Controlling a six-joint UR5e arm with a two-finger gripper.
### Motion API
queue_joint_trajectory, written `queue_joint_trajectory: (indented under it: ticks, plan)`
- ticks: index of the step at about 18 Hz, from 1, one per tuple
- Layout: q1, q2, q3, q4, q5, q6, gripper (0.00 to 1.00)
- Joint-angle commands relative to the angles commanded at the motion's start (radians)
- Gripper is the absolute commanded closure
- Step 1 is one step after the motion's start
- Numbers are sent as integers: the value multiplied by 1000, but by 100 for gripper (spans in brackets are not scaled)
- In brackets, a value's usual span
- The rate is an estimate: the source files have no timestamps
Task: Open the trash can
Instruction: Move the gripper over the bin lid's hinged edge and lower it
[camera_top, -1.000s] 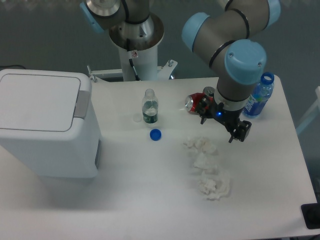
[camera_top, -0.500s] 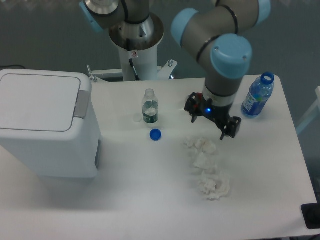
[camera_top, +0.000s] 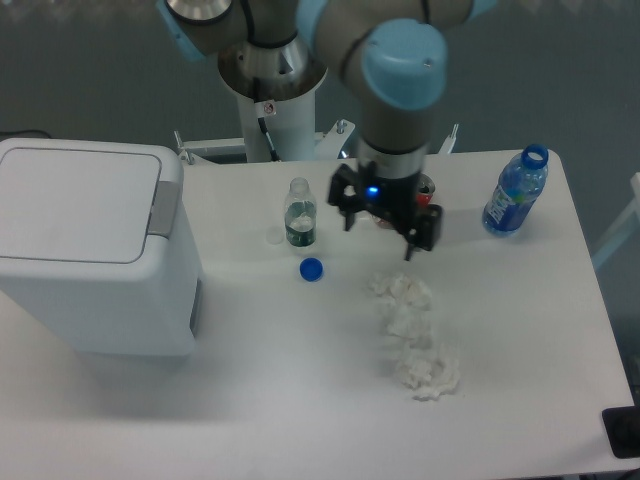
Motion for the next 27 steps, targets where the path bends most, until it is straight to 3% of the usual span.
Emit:
queue_joint_trajectory:
  ticks: [2, 4, 7, 10, 12, 21, 27]
  plan:
    - [-25, 26, 0, 0, -11, -46, 10]
    - [-51, 42, 9, 2, -51, -135, 28]
    - [-55, 63, 8, 0, -126, -205, 66]
    - [-55, 66, 9, 3, -161, -244, 91]
    - [-55, 68, 21, 3, -173, -293, 98]
    - [-60, 111, 26, 6, -334, -523, 100]
    - [-91, 111, 3, 6, -353, -555, 100]
